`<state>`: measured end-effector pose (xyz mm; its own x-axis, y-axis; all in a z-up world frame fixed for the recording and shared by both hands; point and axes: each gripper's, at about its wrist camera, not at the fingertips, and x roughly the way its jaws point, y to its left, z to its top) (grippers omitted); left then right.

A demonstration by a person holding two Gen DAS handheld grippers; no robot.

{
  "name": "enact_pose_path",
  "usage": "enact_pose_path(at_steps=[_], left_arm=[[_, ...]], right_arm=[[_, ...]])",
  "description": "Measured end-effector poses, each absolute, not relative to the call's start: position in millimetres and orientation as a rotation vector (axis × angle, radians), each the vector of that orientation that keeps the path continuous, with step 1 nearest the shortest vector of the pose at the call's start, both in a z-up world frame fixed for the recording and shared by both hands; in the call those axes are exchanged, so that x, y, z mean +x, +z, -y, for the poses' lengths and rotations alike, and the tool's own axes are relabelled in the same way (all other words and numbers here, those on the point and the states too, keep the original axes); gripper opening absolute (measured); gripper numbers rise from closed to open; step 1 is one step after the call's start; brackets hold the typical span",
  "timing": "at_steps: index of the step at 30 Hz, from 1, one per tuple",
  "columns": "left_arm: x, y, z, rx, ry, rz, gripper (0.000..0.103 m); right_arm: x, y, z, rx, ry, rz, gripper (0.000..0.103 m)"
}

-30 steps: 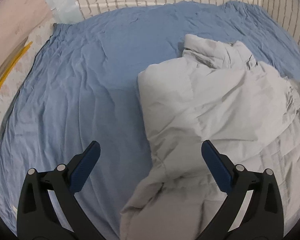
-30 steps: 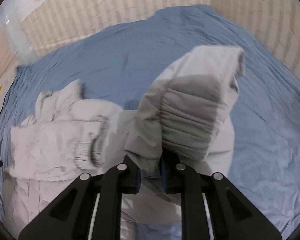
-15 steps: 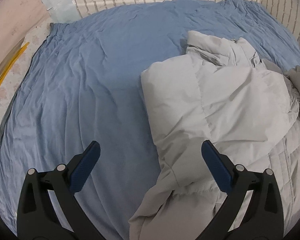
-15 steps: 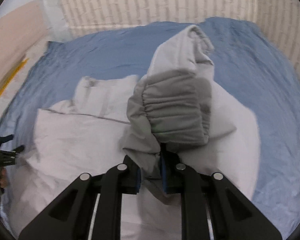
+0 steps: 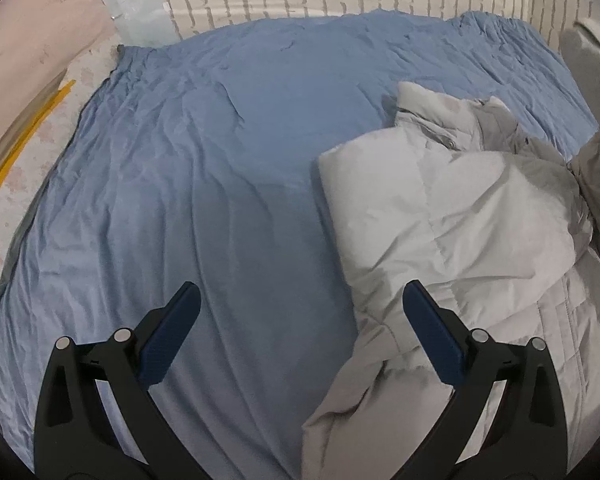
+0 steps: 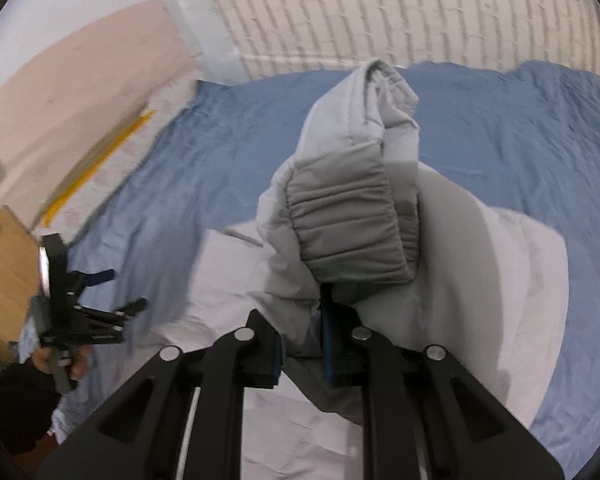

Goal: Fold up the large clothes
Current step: 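Lift the sleeve with the right tool, lay it across the body, open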

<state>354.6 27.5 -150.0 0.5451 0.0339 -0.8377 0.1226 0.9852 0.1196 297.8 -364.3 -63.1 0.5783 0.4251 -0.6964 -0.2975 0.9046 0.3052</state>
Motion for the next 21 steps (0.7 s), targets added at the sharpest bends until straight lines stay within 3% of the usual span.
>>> enact_pose_path(at_steps=[3,13,18,21], left_arm=[[353.0,-144.8,-34.4,0.159,-0.047,-0.986,0.1],[353.0,-160.0,-47.3,0.154,-0.024,-1.034,0.1],[352.0,-163.1,-52.4,0.147,-0.02,-1.047,0.1],[351.2,-162.2,-50.2,0.157,-0.019,-1.048,0.1]], right_arm=[[299.5,-66.1,344.5,0.127,0.446,-0.873,0.015],[320.3,-166.7,322.9,0.147,0.42,-1.067,0.016],[314.8,-172.3,318.9,0.112,0.404,-1.098,0.019],[312.7,-166.0,315.3,0.092,0.412,-1.122,0.045]])
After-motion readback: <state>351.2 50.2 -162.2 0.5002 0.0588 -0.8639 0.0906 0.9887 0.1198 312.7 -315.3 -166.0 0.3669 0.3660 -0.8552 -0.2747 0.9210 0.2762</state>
